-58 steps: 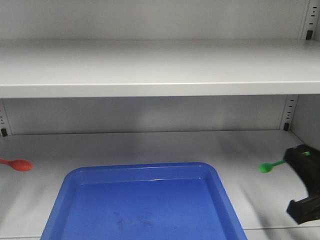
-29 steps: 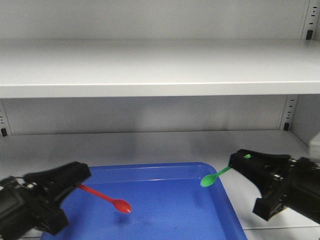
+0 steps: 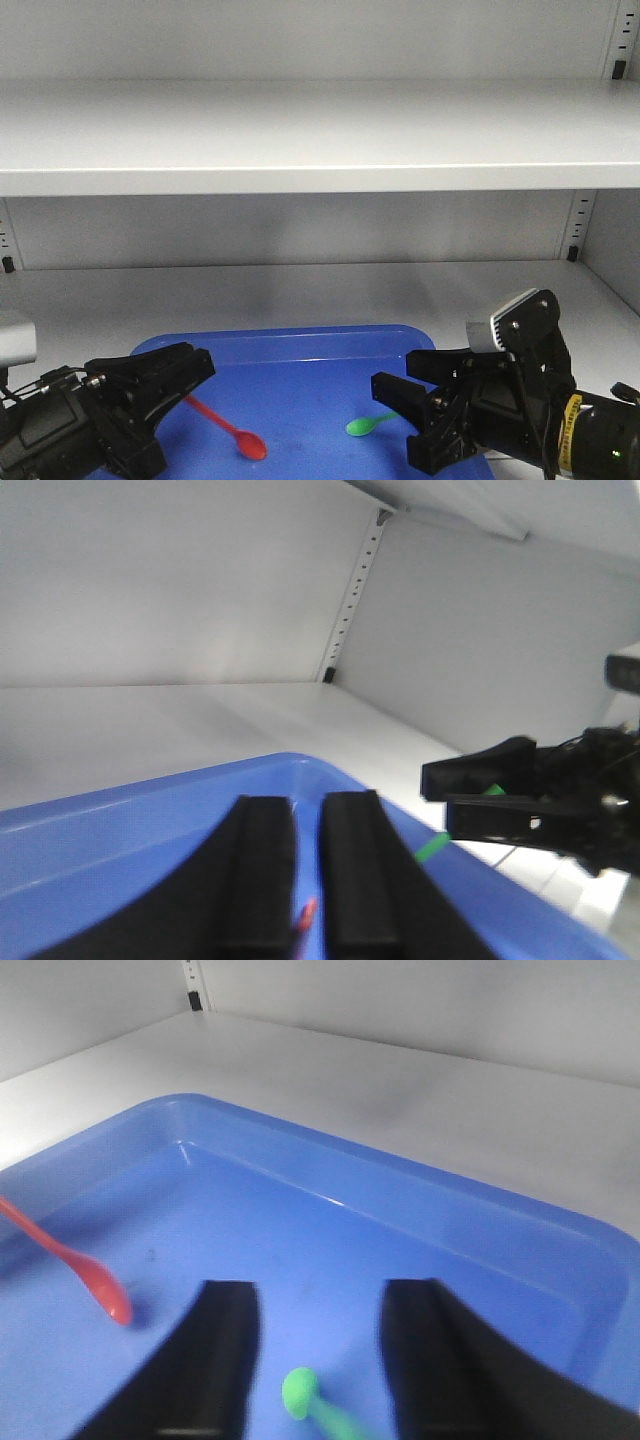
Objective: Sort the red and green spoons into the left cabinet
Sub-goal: 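Lower both held spoons over the blue tray, then open both grippers to release the spoons into the tray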
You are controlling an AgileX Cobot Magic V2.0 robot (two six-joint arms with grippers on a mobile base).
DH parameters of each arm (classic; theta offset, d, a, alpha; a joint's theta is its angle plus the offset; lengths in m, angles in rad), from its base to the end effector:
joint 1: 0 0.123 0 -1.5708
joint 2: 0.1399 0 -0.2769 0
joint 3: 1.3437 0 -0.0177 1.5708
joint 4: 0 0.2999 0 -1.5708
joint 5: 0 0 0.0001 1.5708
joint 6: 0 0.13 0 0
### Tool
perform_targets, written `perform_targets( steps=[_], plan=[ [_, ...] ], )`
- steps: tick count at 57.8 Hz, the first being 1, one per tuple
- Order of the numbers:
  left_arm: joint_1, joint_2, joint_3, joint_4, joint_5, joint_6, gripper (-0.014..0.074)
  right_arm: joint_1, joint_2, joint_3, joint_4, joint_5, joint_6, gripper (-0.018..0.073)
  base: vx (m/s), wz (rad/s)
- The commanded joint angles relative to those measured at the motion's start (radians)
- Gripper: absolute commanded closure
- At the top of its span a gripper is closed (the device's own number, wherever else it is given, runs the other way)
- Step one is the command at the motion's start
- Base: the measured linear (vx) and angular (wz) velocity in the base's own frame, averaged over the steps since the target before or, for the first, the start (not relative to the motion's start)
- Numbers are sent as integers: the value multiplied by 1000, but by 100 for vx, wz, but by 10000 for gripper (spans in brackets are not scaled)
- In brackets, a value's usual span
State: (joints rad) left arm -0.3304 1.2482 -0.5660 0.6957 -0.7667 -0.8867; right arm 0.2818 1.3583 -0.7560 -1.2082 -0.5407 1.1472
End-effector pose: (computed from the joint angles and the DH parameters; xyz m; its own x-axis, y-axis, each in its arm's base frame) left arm 0.2881 -0.1599 0.2466 -0.2035 -0.2507 -0.9464 0.6822 0.6570 -0.3207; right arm 0.3268 0.1597 0.2325 -0.2839 -0.0886 -0.9548 -0.6867 0.7138 0.1380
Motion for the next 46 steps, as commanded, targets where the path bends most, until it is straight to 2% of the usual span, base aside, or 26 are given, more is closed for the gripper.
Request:
perform_targets(
  steps=[1, 4, 10, 18, 46],
  plan=[
    [-8, -21, -37, -35, -22, 77, 162, 1, -24, -34, 40, -23, -8, 55, 0, 0],
    [-8, -21, -37, -35, 12, 153, 80, 0, -24, -34, 40, -24, -14, 22, 0, 0],
    [-8, -21, -37, -35, 22, 264, -11, 0, -24, -34, 40, -24, -31, 3, 0, 0],
    [-8, -21, -37, -35, -24, 356, -34, 0, -24, -34, 40, -24, -38, 3, 0, 0],
    [-8, -21, -37, -35, -47, 371, 68, 0, -24, -32, 37, -24, -37, 6, 0, 0]
  ],
)
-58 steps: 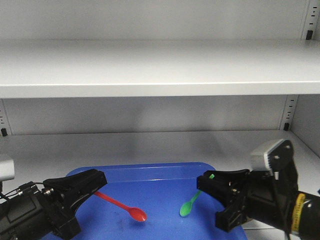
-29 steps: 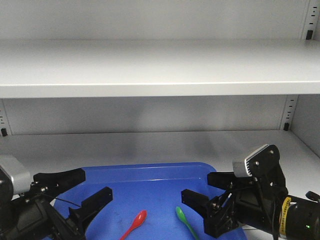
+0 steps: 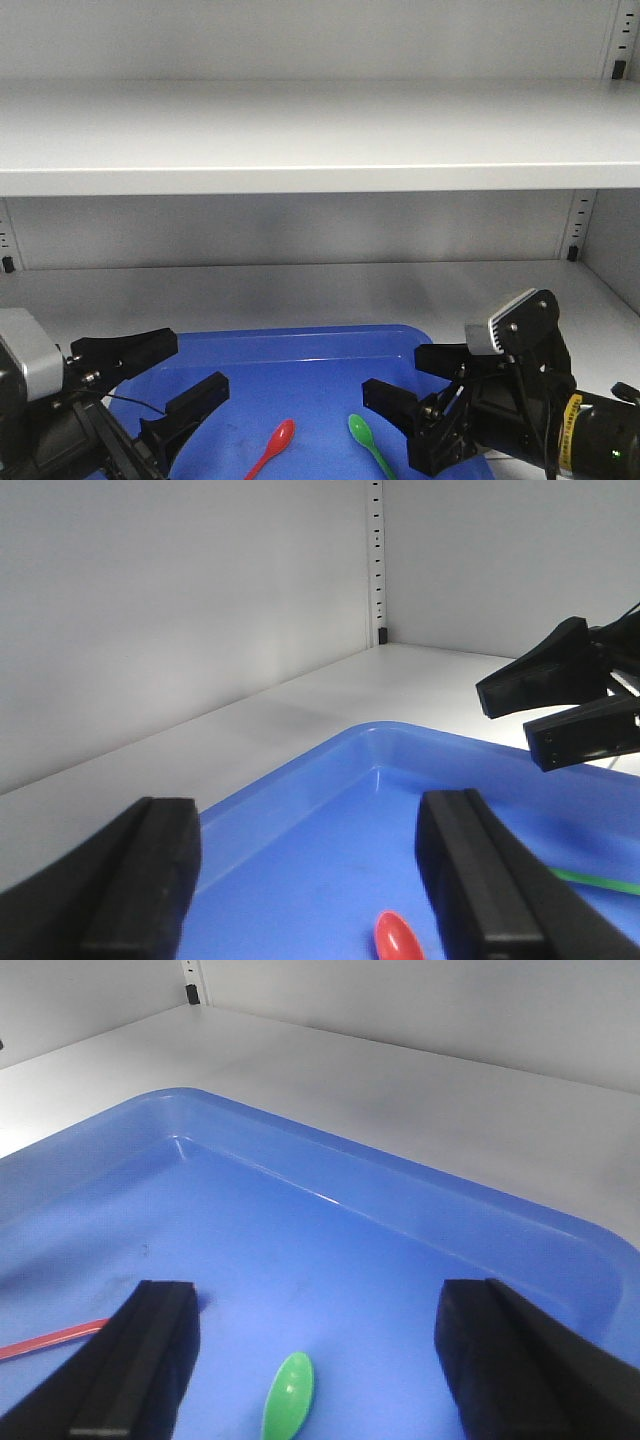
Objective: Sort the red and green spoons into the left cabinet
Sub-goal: 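Open both grippers to release the spoons into the tray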
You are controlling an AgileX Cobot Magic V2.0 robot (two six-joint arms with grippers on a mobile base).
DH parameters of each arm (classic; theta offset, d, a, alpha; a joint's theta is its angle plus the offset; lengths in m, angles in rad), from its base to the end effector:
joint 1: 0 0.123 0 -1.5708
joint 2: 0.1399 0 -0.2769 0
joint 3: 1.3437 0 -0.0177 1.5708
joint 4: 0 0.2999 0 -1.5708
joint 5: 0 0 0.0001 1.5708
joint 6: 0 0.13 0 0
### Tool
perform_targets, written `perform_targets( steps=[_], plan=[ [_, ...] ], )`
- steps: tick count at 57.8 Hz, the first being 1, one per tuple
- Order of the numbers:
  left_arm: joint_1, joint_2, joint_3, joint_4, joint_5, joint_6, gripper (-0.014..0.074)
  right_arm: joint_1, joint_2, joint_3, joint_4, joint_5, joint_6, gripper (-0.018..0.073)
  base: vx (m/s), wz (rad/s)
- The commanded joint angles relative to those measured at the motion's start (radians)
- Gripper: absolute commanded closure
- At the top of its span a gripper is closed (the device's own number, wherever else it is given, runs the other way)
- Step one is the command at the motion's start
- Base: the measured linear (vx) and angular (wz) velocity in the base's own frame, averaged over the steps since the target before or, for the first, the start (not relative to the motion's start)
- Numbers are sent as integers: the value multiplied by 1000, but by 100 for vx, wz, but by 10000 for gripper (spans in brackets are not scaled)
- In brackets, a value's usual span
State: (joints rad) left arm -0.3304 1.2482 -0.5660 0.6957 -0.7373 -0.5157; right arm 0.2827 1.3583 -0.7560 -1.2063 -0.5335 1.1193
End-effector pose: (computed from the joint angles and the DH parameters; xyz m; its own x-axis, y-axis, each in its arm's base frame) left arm 0.2895 -0.1585 0.2434 0.0396 0.0226 -0.9990 0.6993 0.7135 0.0438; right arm 0.3272 0.1593 0.2322 -0.2672 -0.1091 -0.9574 -0.6899 0.7153 0.1110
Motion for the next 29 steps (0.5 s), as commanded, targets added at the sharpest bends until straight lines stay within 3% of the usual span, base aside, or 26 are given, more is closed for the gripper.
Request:
perform_targets(
  steps=[1, 12, 20, 29],
  plan=[
    [-8, -21, -37, -35, -76, 0, 71, -1, -24, -32, 35, -32, -9, 6, 0, 0],
    [-8, -21, -37, -34, -76, 4, 102, -1, -24, -32, 35, -32, -9, 6, 0, 0],
    [-7, -21, -37, -37, -33, 68, 119, -1, -24, -32, 35, -32, -9, 6, 0, 0],
    [-8, -29, -33, -42, 13, 67, 141, -1, -24, -32, 35, -32, -9, 6, 0, 0]
  ],
)
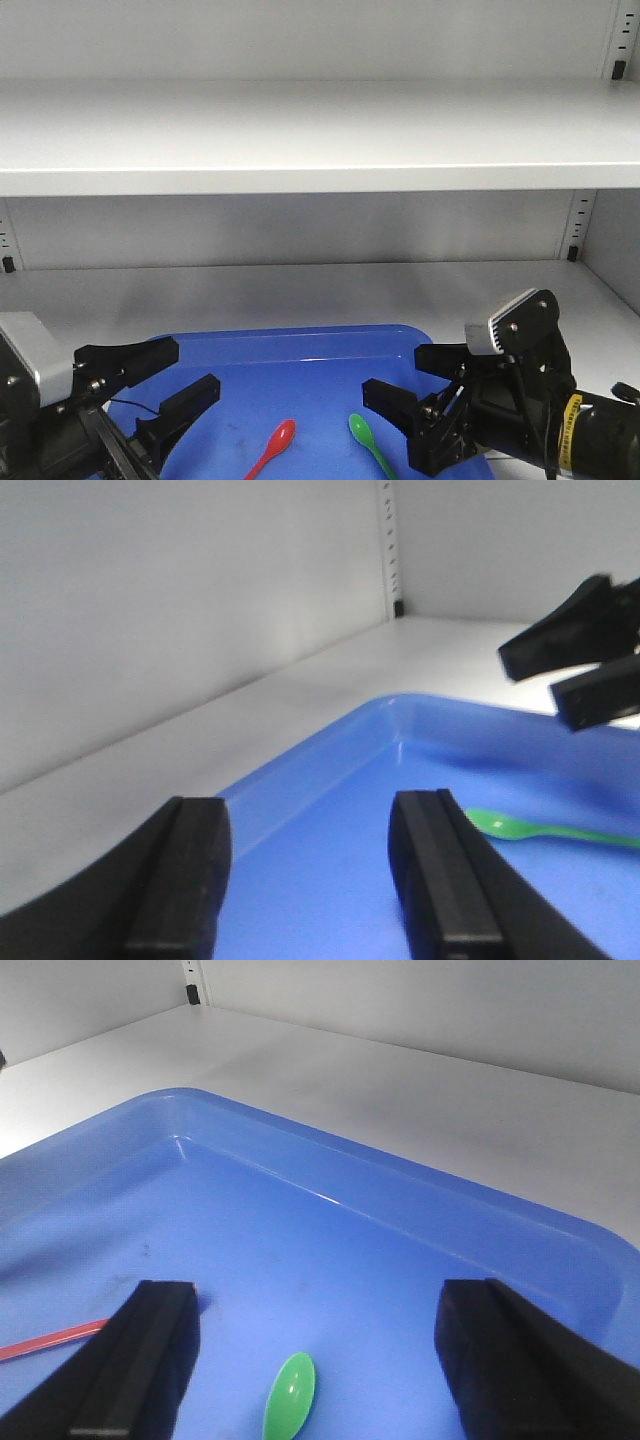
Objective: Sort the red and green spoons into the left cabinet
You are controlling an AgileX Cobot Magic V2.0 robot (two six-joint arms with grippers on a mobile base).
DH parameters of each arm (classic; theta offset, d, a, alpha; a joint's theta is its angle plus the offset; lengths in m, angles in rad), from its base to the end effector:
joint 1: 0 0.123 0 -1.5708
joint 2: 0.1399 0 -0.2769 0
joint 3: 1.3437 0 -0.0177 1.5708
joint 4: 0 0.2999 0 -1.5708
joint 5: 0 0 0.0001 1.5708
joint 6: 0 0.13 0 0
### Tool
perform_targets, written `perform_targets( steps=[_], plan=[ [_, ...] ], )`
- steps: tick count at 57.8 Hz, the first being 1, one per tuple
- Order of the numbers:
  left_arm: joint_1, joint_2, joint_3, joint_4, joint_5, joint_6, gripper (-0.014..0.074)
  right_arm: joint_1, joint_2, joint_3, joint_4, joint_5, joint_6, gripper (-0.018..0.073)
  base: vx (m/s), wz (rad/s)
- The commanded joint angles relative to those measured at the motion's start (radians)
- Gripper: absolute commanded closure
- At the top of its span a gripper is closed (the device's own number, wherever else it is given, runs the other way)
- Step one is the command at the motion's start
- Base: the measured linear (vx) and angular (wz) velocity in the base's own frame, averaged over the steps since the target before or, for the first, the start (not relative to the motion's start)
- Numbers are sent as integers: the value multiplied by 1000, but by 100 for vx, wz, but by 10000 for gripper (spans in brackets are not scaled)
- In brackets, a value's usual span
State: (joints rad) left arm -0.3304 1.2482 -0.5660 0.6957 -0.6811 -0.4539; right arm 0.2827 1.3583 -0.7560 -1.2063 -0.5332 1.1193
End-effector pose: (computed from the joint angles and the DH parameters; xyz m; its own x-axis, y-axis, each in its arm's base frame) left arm 0.2922 -0.1556 0.2372 0.0461 0.1014 -0.9938 0.6777 0.7277 0.1057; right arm 0.3272 0.1593 0.2321 -0.2673 -0.1092 -0.9574 -0.6897 0.7155 0.1109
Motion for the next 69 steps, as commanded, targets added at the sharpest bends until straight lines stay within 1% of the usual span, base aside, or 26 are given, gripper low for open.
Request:
perform_targets(
  steps=[1, 5, 9, 13, 15, 21, 23, 26, 30, 34, 37, 40, 42, 47, 50, 53, 61, 69],
  plan=[
    [-8, -37, -33, -49, -34, 5, 146, -1, -24, -32, 35, -32, -9, 6, 0, 0],
    [-18, -69, -29, -67, -3, 1, 174, -1, -24, -32, 35, -32, -9, 6, 0, 0],
    [-34, -121, -7, -123, 35, 8, 224, -1, -24, -32, 35, -32, -9, 6, 0, 0],
    [-51, -184, 32, -217, 78, 10, 286, -1, -24, -32, 35, -32, -9, 6, 0, 0],
    [-60, -217, 56, -289, 105, 10, 328, -1, -24, -32, 35, -32, -9, 6, 0, 0],
    [-78, -324, 140, -453, 161, 10, 442, -1, -24, -32, 35, -32, -9, 6, 0, 0],
    [-82, -360, 166, -492, 174, 10, 481, -1, -24, -32, 35, -32, -9, 6, 0, 0],
    [-83, -420, 207, -529, 200, 11, 542, -1, -24, -32, 35, -32, -9, 6, 0, 0],
    [-82, -496, 244, -544, 248, 12, 606, -1, -24, -32, 35, -32, -9, 6, 0, 0],
    [-76, -573, 268, -544, 327, 19, 605, -1, -24, -32, 35, -32, -9, 6, 0, 0],
    [-71, -617, 277, -545, 392, 51, 604, -1, -24, -32, 35, -32, -9, 6, 0, 0],
    [-61, -662, 284, -563, 470, 109, 604, -1, -24, -32, 35, -32, -9, 6, 0, 0],
    [-52, -694, 291, -571, 511, 163, 604, -1, -24, -32, 35, -32, -9, 6, 0, 0],
    [-16, -762, 317, -586, 572, 288, 604, -1, -24, -32, 35, -32, -9, 6, 0, 0],
    [15, -802, 339, -586, 571, 346, 604, -1, -24, -32, 35, -32, -9, 6, 0, 0],
    [52, -836, 371, -586, 555, 377, 604, -1, -24, -32, 35, -32, -9, 6, 0, 0],
    [141, -941, 466, -586, 532, 375, 604, -1, -24, -32, 35, -32, -9, 6, 0, 0],
    [221, -1063, 555, -585, 493, 343, 604, -1, -24, -32, 35, -32, -9, 6, 0, 0]
  ],
)
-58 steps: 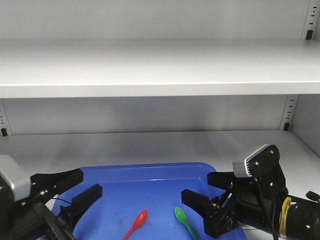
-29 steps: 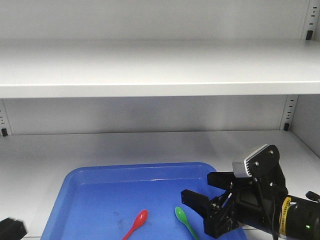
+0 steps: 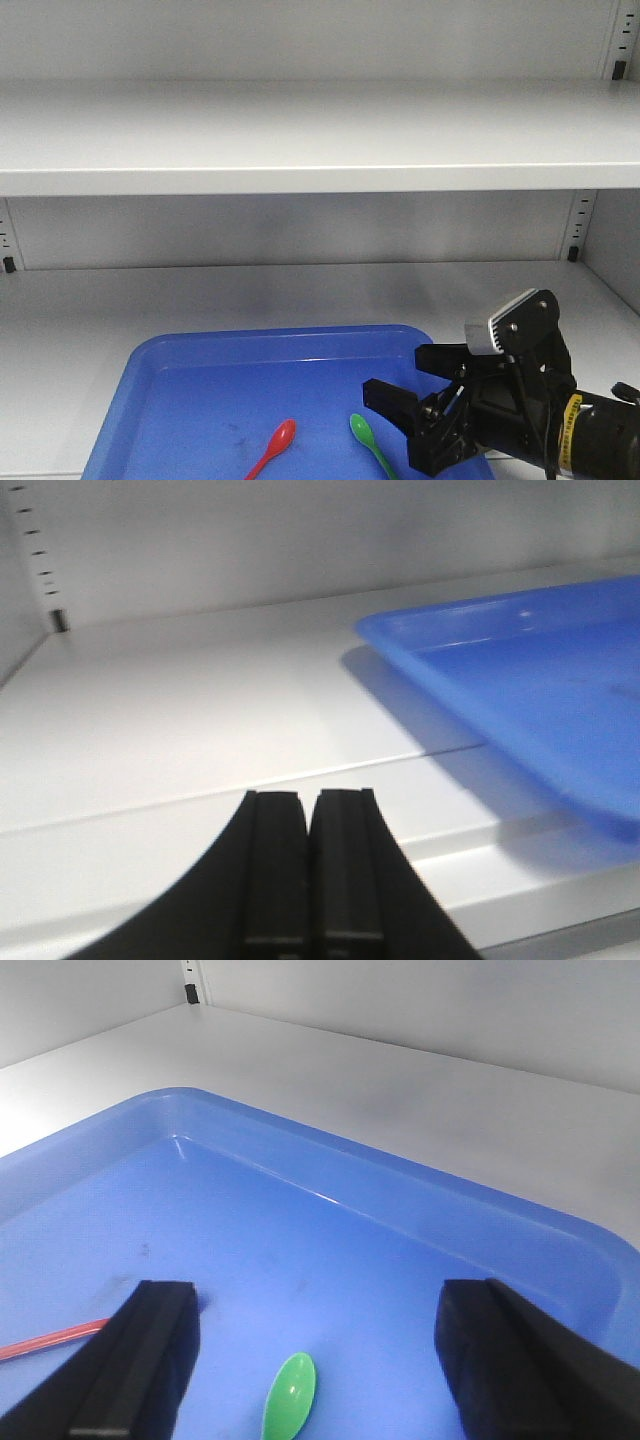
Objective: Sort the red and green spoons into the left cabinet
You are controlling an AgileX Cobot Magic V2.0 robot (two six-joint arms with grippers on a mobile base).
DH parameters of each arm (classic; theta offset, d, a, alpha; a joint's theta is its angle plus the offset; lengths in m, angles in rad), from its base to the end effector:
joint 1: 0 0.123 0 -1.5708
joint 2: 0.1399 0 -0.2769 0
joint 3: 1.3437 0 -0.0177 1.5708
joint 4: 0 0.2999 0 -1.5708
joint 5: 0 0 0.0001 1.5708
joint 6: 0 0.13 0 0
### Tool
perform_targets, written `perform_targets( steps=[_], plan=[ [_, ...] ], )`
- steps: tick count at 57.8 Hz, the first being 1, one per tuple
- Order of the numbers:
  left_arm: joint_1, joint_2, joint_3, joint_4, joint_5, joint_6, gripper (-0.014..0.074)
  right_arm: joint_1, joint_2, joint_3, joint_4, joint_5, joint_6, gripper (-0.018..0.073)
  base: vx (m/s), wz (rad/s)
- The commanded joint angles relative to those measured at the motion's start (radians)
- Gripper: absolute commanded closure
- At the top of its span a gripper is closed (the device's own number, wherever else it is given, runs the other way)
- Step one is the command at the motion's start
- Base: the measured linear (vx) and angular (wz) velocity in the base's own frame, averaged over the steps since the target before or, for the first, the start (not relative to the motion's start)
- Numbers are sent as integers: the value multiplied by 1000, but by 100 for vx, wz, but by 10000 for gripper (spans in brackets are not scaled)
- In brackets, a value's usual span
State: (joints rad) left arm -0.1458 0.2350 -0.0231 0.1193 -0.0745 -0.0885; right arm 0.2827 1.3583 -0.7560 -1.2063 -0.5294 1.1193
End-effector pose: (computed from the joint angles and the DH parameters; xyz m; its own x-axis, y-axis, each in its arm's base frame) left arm 0.1699 -0.0261 0.1980 -0.0455 0.0375 -0.9983 0.1555 0.9874 0.0300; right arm 0.3275 0.1589 0.2319 -0.2684 -0.1103 -0.9570 -0.6874 0.7179 0.1100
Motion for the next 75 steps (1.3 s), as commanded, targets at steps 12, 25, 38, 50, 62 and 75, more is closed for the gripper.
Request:
perform_targets(
  steps=[12, 25, 38, 50, 62, 75],
  plan=[
    [113, -265, 48, -8, -26, -47, 604, -1, -24, -32, 35, -36, -9, 6, 0, 0],
    [138, -255, 48, -9, 6, -47, 603, -1, -21, -30, 34, -35, -9, 6, 0, 0],
    [138, -255, 48, -8, 5, -47, 603, -1, -18, -30, 34, -36, -9, 6, 0, 0],
    [138, -255, 48, -8, 5, -47, 603, -1, -18, -30, 35, -35, -9, 6, 0, 0],
    [138, -255, 48, -8, 5, -47, 603, -1, -18, -30, 35, -35, -9, 6, 0, 0],
    [138, -255, 48, -8, 5, -47, 603, -2, -18, -30, 31, -22, -9, 6, 0, 0]
  ],
)
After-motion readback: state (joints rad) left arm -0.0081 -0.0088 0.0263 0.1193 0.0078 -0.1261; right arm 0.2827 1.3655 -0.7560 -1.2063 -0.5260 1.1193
